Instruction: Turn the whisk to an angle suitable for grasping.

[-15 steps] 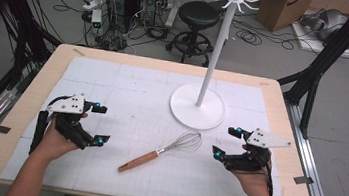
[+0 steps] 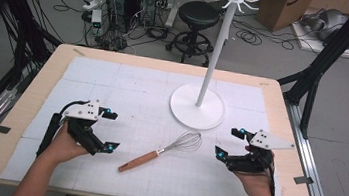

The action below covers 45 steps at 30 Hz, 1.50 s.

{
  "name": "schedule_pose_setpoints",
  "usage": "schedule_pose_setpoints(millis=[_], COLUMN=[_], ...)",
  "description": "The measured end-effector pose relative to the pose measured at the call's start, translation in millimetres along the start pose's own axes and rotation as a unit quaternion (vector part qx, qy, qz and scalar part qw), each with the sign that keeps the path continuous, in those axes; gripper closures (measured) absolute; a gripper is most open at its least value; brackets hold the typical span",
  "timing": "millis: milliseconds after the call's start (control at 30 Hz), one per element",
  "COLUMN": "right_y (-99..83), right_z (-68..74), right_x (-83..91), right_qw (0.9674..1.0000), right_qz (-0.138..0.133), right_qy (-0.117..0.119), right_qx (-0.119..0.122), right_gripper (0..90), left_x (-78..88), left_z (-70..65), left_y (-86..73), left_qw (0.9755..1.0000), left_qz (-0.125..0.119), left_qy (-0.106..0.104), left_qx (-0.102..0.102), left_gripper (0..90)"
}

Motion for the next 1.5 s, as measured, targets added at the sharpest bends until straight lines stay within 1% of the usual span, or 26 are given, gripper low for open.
schedule_pose_setpoints(millis=[33, 100, 133, 200, 267, 300, 367, 400, 500, 533, 600, 633, 733, 767, 800, 833, 933, 967, 1067, 1100, 1133, 1200, 1267, 1333, 1367, 1500], right_y=[-0.1, -0.3, -0.4, -0.9, -1.3, -1.8, -2.0, -2.5, -3.5, -3.5, -3.9, -4.1, -4.6, -4.8, -4.9, -5.1, -5.4, -5.5, -6.5, -7.1, -7.4, -7.7, -7.9, -8.5, -8.8, -8.3], right_z=[0.1, 0.2, -0.5, -0.9, -1.1, -1.2, -1.2, -1.6, -0.2, -0.2, 0.1, 0.7, -0.1, -0.6, -0.8, -0.5, -0.2, -0.2, -0.2, -0.6, -0.7, -1.0, -1.2, -1.4, -2.0, -2.4], right_x=[-0.3, -1.5, -2.3, -3.1, -3.4, -3.9, -4.1, -4.4, -4.6, -4.6, -5.2, -5.6, -6.9, -7.2, -7.5, -7.6, -7.7, -7.8, -8.3, -8.3, -8.4, -8.3, -7.8, -7.6, -7.6, -7.1], right_qw=[1.0000, 1.0000, 1.0000, 1.0000, 1.0000, 1.0000, 1.0000, 0.9999, 0.9999, 0.9999, 0.9998, 0.9998, 0.9997, 0.9997, 0.9997, 0.9997, 0.9996, 0.9996, 0.9996, 0.9995, 0.9995, 0.9995, 0.9995, 0.9994, 0.9994, 0.9995], right_qz=[0.001, 0.003, 0.003, 0.006, 0.007, 0.009, 0.009, 0.011, 0.015, 0.015, 0.017, 0.019, 0.022, 0.024, 0.024, 0.025, 0.026, 0.027, 0.028, 0.030, 0.030, 0.030, 0.030, 0.031, 0.032, 0.029], right_qy=[0.000, 0.002, 0.001, 0.001, 0.000, 0.002, 0.001, -0.001, -0.001, -0.001, -0.003, -0.004, -0.003, -0.004, -0.005, -0.004, -0.005, -0.006, -0.005, -0.006, -0.006, -0.007, -0.007, -0.009, -0.010, -0.011], right_qx=[0.000, 0.001, 0.003, 0.001, 0.001, 0.000, 0.000, 0.004, 0.003, 0.003, 0.009, 0.005, 0.005, 0.006, 0.006, 0.004, 0.008, 0.008, 0.010, 0.010, 0.009, 0.008, 0.008, 0.008, 0.010, 0.008], right_gripper=[12.2, 12.2, 12.2, 12.3, 12.2, 12.2, 12.3, 12.2, 12.2, 12.2, 12.2, 12.2, 12.3, 12.2, 12.3, 12.3, 12.3, 12.3, 12.3, 12.2, 12.3, 12.3, 12.3, 12.3, 12.3, 12.3], left_x=[0.0, -6.8, -13.4, -20.4, -23.1, -31.4, -35.3, -43.4, -55.1, -55.1, -62.5, -69.8, -77.7, -79.4, -80.5, -82.0, -86.6, -87.4, -86.8, -86.2, -86.5, -86.7, -86.7, -87.4, -87.5, -87.4], left_z=[0.0, -2.7, -5.6, -8.8, -10.2, -13.4, -15.0, -18.6, -23.3, -23.3, -26.7, -30.3, -34.4, -35.3, -35.5, -36.0, -36.3, -36.6, -36.1, -35.9, -36.8, -38.5, -39.9, -41.8, -42.1, -41.6], left_y=[0.0, 0.8, 1.5, 1.8, 1.6, 0.4, -0.3, -2.0, -5.0, -5.0, -6.8, -8.4, -10.4, -11.1, -12.4, -13.9, -18.3, -18.9, -17.4, -16.8, -16.4, -15.0, -14.1, -13.0, -12.7, -12.1], left_qw=[1.0000, 1.0000, 0.9998, 0.9995, 0.9994, 0.9987, 0.9983, 0.9974, 0.9953, 0.9953, 0.9938, 0.9926, 0.9901, 0.9896, 0.9879, 0.9870, 0.9837, 0.9829, 0.9831, 0.9828, 0.9835, 0.9832, 0.9818, 0.9818, 0.9813, 0.9804], left_qz=[0.000, 0.005, 0.011, 0.021, 0.025, 0.040, 0.044, 0.056, 0.082, 0.082, 0.095, 0.105, 0.122, 0.125, 0.134, 0.140, 0.164, 0.170, 0.171, 0.171, 0.168, 0.167, 0.171, 0.171, 0.173, 0.177], left_qy=[0.000, -0.008, -0.015, -0.023, -0.025, -0.032, -0.036, -0.044, -0.049, -0.049, -0.053, -0.056, -0.062, -0.064, -0.067, -0.069, -0.060, -0.057, -0.048, -0.050, -0.050, -0.055, -0.060, -0.060, -0.060, -0.061], left_qx=[0.000, -0.001, -0.002, -0.005, -0.005, -0.008, -0.009, -0.010, -0.019, -0.019, -0.022, -0.023, -0.031, -0.033, -0.038, -0.038, -0.041, -0.045, -0.046, -0.048, -0.046, -0.049, -0.055, -0.056, -0.059, -0.061], left_gripper=[1.6, 1.7, 1.6, 1.7, 1.7, 1.7, 1.7, 1.7, 1.7, 1.7, 1.7, 1.7, 4.3, 7.1, 10.5, 13.5, 17.8, 21.4, 28.8, 31.9, 35.9, 44.3, 51.1, 55.3, 56.6, 57.2])
Point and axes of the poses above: each handheld gripper's, and its own axes: x roughly backward along the jaws, y roughly out of its top, z roughly to its left, the point moved 4 cm from there along -x, roughly forward along the jaws, and after that the axes turned 5 degrees about -x, right-handed, at the moved point
